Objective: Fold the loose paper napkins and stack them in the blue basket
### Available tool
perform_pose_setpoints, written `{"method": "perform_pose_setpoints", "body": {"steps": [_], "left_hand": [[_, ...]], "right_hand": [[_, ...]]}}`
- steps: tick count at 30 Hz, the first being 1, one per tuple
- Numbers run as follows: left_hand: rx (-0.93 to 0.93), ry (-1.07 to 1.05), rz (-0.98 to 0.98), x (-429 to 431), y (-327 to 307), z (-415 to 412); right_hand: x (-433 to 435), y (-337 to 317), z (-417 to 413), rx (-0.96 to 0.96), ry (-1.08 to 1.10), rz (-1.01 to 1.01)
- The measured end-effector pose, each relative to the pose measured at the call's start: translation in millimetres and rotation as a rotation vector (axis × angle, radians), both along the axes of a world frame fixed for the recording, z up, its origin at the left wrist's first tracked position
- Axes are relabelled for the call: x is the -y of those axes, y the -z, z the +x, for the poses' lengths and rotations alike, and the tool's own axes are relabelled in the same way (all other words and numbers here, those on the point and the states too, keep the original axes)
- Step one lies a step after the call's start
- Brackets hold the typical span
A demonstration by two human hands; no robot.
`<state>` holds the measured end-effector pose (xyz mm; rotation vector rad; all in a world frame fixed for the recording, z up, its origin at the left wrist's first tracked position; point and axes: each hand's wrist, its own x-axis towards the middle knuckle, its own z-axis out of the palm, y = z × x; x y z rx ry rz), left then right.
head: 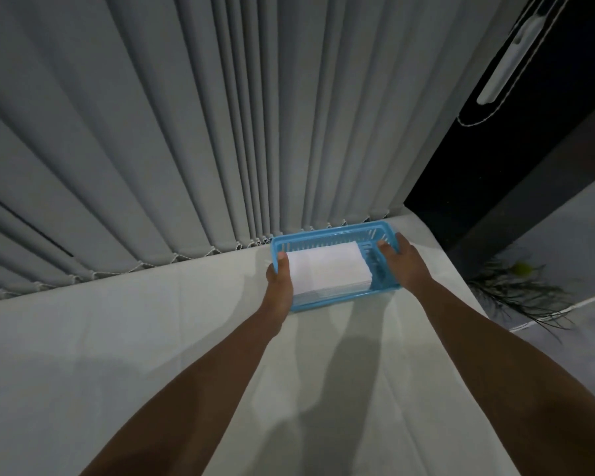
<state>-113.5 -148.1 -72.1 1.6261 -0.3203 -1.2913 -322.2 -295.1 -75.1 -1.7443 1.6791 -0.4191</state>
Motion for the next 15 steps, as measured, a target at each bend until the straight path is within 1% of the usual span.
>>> {"method": "perform_pose_setpoints", "body": {"steps": [4, 6, 7, 9, 11, 12, 13, 15], "left_hand": [[0.024, -0.036, 0.015, -0.5, 6.9, -6.8], [0.048, -0.009, 0.011, -2.5, 6.9, -6.2], [0.061, 0.021, -0.007, -4.0, 7.5, -4.8], [0.100, 0.086, -0.032, -9.1, 5.5, -0.1], [0.191, 0.123, -0.023, -14.5, 2.6, 6.4], [0.272, 0.135, 0.008, -17.9, -1.1, 10.1], [0.379, 0.161, 0.056, -20.6, -0.9, 15.6], [0.583, 0.178, 0.219, -31.4, -10.2, 22.6]], "right_hand": [[5.1, 6.5, -1.9, -0.005, -0.036, -0.022], [7.2, 6.6, -0.8, -0.019, -0.043, -0.010], [7.4, 7.7, -0.6, -0.053, -0.044, -0.002], [5.0, 7.0, -1.7, -0.186, -0.054, -0.001], [-4.5, 1.1, 0.2, -0.283, -0.070, -0.063], [-11.1, -4.9, 3.5, -0.303, -0.076, -0.098], [-16.5, -7.5, 7.3, -0.319, -0.088, -0.143], [-29.3, -16.7, 17.5, -0.355, -0.157, -0.207]]}}
